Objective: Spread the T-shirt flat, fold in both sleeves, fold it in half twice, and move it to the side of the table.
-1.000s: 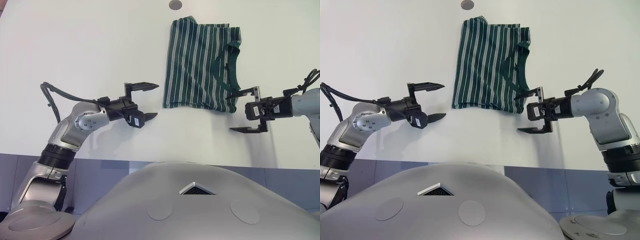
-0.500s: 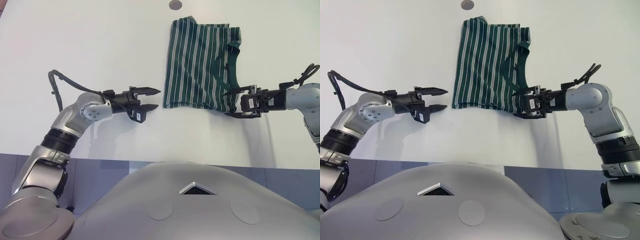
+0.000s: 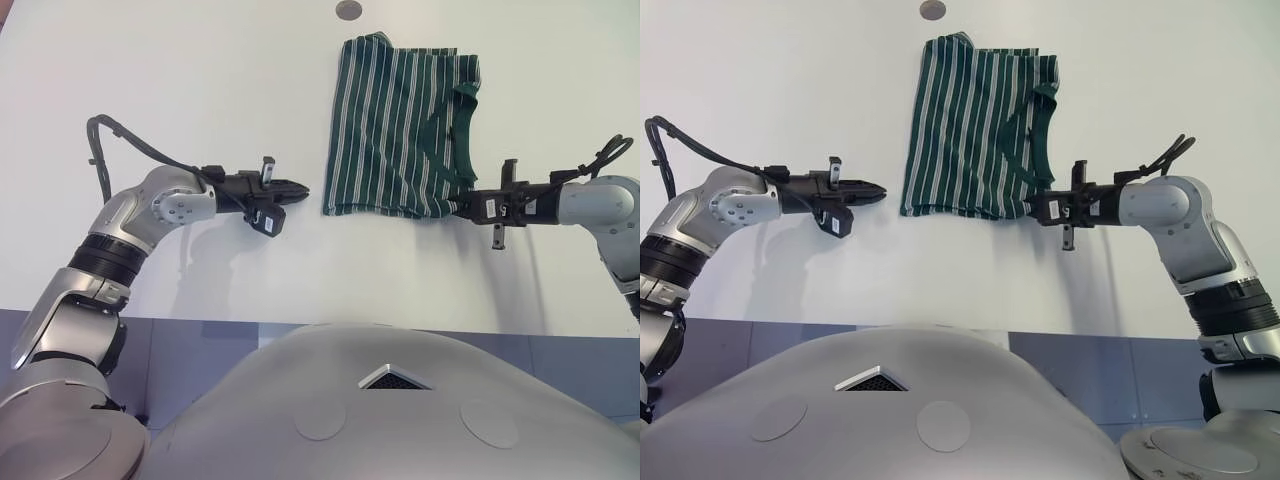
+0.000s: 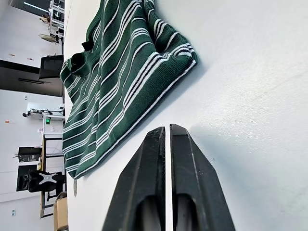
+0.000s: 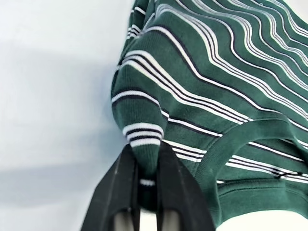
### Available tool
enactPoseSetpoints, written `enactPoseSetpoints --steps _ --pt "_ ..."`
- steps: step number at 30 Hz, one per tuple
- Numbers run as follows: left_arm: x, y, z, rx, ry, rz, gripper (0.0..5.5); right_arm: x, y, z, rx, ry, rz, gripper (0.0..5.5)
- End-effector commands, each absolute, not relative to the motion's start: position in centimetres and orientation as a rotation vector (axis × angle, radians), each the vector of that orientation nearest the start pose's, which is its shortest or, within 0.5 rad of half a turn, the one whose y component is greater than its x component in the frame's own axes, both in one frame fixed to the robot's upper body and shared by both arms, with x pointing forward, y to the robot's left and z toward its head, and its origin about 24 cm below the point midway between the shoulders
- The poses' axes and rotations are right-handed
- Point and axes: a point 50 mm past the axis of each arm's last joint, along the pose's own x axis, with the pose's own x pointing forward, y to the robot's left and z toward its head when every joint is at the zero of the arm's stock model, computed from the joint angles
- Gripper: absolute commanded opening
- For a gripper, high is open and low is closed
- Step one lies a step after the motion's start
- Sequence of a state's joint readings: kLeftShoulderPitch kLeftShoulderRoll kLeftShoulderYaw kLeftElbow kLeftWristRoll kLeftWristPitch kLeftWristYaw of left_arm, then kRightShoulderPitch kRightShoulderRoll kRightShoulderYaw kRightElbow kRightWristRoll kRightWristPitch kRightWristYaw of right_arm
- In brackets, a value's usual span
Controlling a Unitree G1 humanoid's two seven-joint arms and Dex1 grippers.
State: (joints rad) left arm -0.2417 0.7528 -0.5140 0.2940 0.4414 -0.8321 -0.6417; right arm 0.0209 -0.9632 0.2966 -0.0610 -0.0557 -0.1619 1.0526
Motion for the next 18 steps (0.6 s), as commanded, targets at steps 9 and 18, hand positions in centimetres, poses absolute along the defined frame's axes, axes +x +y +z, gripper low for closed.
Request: enactPoseSetpoints --steps 9,18 --pt "21.7 16.8 0.5 1.345 -0.091 -1.496 1.69 17.4 -22.8 1.6 -0.864 0.669 1.399 0.11" --pt "20.5 16.8 -0.1 1.389 -0.036 -1.619 1.83 17.4 -22.5 1.6 -0.859 0.663 1.402 0.11"
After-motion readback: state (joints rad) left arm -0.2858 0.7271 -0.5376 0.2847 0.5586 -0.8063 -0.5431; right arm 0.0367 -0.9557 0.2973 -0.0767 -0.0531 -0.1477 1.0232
